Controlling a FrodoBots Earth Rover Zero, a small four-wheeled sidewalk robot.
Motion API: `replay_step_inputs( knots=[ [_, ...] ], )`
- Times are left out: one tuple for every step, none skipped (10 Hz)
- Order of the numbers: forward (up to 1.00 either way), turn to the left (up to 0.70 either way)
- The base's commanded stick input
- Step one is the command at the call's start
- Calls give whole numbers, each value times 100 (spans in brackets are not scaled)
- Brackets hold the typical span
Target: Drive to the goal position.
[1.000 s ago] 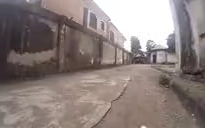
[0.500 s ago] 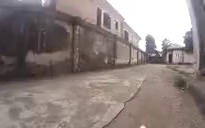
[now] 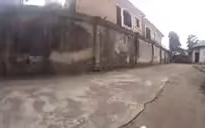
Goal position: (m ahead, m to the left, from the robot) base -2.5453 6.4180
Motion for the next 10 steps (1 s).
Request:
replay_step_inputs(
  knots=[
    [0, 45],
    [0, 45],
    [0, 45],
    [0, 45],
    [0, 45],
    [0, 45],
    [0, 45],
    [0, 45],
    [0, 45],
    [0, 45]
  ],
)
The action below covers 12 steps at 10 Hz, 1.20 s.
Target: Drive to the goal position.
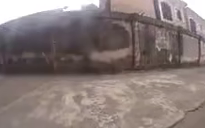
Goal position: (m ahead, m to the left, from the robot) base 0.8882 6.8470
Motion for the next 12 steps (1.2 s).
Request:
replay_step_inputs(
  knots=[
    [0, 45],
    [0, 45],
    [0, 45],
    [0, 45],
    [0, 45],
    [0, 45],
    [0, 45],
    [0, 45],
    [0, 45],
    [0, 45],
    [0, 45],
    [0, 45]
  ],
)
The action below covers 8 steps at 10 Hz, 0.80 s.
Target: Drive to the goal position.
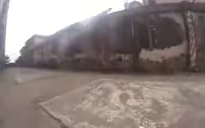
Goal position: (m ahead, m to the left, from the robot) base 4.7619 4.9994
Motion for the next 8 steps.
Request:
replay_step_inputs(
  knots=[
    [0, 45],
    [0, 45],
    [0, 45],
    [0, 45],
    [0, 45],
    [0, 45],
    [0, 45],
    [0, 45]
  ],
)
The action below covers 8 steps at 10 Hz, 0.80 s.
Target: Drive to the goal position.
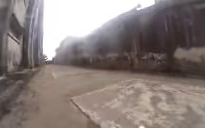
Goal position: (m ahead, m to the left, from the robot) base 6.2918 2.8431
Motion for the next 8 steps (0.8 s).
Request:
replay_step_inputs(
  knots=[
    [0, 45],
    [0, 45],
    [0, 45],
    [0, 45],
    [0, 45],
    [0, 45],
    [0, 45],
    [0, 45]
  ],
)
